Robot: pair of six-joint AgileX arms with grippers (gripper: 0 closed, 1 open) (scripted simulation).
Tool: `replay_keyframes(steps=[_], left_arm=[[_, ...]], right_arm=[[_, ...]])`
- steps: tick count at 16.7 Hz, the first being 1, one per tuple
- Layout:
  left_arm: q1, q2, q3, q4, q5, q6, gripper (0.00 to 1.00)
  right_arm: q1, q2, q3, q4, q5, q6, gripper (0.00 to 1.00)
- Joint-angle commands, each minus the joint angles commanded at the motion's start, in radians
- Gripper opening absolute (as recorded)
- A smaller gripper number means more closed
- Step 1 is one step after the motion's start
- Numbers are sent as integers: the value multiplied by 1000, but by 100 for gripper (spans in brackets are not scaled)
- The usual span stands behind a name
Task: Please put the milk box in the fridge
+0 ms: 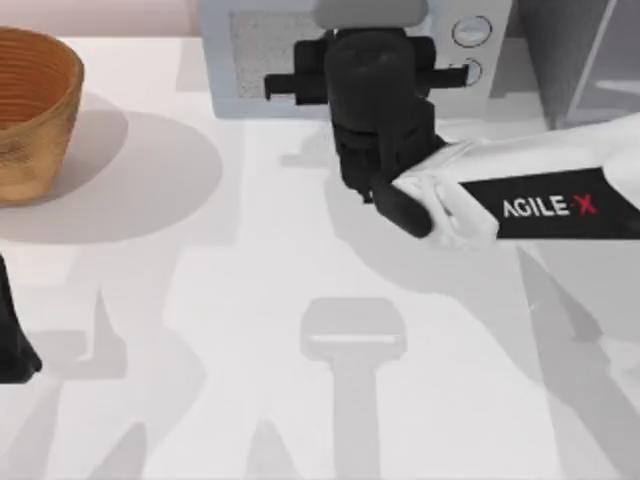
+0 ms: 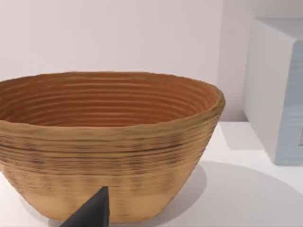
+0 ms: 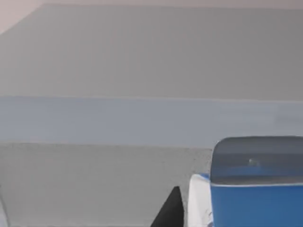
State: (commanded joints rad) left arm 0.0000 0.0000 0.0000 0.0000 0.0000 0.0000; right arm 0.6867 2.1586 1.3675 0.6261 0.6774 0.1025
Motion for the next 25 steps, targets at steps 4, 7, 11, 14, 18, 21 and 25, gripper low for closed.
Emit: replay_keyframes(steps=[4, 7, 11, 14, 18, 21, 25], left_arm=[[0, 0, 0, 0, 0, 0, 100], [0, 0, 0, 0, 0, 0, 100], [0, 0, 0, 0, 0, 0, 100], [0, 0, 0, 0, 0, 0, 100], [0, 0, 0, 0, 0, 0, 100], [0, 0, 0, 0, 0, 0, 100], [0, 0, 0, 0, 0, 0, 100]], right_arm=[[-36, -232, -168, -111, -106, -8, 0], [-91, -515, -348, -220, -210, -16, 0], [-209, -994, -625, -366, -356, -30, 0], [-323, -1364, -835, -458, -458, -42, 0], [-486, -1785, -1088, -548, -569, -63, 0], [-593, -2004, -1240, -592, -629, -81, 0], [-680, -2148, -1358, -624, -674, -101, 0]])
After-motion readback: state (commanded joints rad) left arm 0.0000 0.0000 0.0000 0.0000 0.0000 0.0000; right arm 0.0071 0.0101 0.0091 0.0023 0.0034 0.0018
